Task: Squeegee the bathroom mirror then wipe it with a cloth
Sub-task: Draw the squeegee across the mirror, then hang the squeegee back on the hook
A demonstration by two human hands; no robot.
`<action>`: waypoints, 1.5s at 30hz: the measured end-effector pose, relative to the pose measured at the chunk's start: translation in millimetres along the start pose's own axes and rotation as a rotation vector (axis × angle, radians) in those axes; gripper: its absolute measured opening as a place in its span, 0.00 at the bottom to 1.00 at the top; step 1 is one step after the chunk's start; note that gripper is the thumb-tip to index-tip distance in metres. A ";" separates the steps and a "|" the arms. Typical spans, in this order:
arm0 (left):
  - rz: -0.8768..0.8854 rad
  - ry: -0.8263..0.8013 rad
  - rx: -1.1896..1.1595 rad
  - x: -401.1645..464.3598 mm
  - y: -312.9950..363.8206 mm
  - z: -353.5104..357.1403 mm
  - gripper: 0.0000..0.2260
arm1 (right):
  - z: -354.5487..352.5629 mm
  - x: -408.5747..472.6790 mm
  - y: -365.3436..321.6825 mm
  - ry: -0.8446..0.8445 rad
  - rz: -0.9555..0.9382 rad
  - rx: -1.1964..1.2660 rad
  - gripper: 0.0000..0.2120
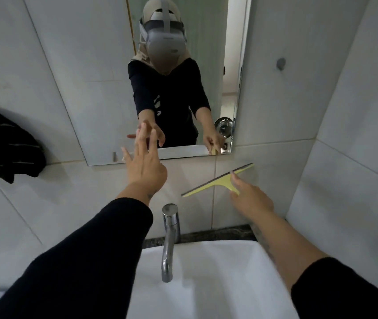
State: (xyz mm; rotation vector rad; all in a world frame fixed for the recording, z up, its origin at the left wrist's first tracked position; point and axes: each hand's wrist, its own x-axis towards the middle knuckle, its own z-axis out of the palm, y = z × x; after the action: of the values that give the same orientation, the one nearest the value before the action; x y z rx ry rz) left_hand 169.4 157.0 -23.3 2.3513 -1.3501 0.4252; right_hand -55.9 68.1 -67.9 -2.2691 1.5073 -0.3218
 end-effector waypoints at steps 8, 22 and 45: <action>0.621 -0.185 -0.069 -43.2 80.9 26.8 0.24 | -93.2 -14.4 -1.7 -0.273 -0.195 -0.321 0.12; 0.922 0.255 0.089 -15.5 126.2 3.1 0.31 | -186.4 -4.6 -0.7 0.497 -0.272 -0.119 0.16; 0.531 -0.160 -0.163 56.8 221.9 48.9 0.39 | -202.2 122.9 -31.0 0.768 -0.065 0.574 0.19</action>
State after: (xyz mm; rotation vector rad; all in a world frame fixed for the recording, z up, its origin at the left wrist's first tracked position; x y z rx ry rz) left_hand 7.3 -10.3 0.2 1.9081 -2.0078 0.2605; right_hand -62.7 -74.1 123.5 -1.7883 1.3825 -1.5579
